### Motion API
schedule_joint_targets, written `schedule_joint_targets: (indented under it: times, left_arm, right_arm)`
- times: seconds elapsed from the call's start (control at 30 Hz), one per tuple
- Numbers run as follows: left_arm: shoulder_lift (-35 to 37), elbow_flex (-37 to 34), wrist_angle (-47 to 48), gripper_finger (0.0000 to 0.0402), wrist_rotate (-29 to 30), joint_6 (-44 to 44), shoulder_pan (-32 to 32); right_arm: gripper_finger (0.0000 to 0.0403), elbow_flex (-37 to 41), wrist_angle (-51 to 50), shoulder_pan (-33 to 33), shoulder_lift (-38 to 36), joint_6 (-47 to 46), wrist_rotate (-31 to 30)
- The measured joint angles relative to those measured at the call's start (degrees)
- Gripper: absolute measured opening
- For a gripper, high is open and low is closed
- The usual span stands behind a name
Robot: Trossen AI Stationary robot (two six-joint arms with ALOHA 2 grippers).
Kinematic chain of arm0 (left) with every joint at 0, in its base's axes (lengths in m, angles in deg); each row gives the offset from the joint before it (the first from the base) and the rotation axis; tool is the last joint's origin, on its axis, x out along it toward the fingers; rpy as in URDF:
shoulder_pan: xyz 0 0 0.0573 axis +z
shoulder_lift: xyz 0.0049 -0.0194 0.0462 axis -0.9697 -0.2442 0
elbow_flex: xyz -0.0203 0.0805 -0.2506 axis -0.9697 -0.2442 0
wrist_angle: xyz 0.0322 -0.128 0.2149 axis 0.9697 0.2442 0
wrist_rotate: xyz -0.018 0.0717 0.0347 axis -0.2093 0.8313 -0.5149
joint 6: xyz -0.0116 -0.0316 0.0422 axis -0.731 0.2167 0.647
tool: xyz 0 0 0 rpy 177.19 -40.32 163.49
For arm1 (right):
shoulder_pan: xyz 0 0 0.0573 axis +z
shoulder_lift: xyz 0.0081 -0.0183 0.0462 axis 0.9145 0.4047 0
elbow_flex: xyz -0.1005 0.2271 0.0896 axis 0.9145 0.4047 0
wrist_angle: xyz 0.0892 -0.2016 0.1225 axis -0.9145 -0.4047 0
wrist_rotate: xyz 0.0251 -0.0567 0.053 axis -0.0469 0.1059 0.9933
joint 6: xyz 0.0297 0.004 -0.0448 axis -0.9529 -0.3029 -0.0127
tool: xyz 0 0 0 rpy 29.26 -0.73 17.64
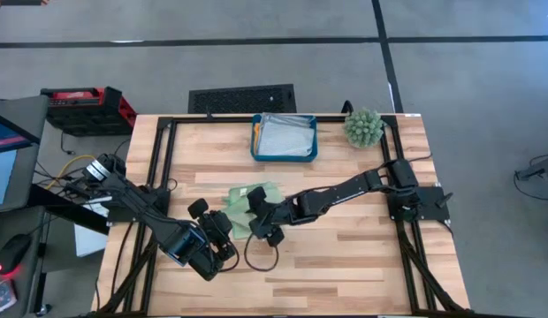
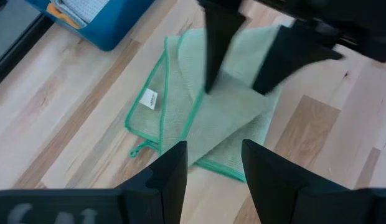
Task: Fold microfiber towels
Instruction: Fold the green microfiber cloth
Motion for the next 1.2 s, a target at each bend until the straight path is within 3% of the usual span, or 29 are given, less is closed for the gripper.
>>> schedule_joint_targets:
  times: [0.47,0.83,0.97,1.2]
  left_arm:
    - [0.0,0.0,0.0,0.0145,-0.5,-1.5,0.0]
    - [0.0,-4.8,-3.5,0.0145,-0.6,-4.9,1.4]
    - [0.0,-9.4,-9.9,0.0145,-3.7,-2.0,3.4]
    - [0.0,-16.1,-17.6,0.0145,-10.8,-1.8,11.2]
  right_arm:
    - [0.0234,0.0,-4.4,-0.5,-0.1,-6.3,-2.7]
    - [0.0234,0.1,-18.7,-3.6,-8.0,-20.4,-4.7]
    - [0.0234,0.1,-24.6,-3.1,-9.8,-21.3,-4.6]
    - [0.0234,0.1,-26.1,0.3,-9.6,-21.8,-4.5]
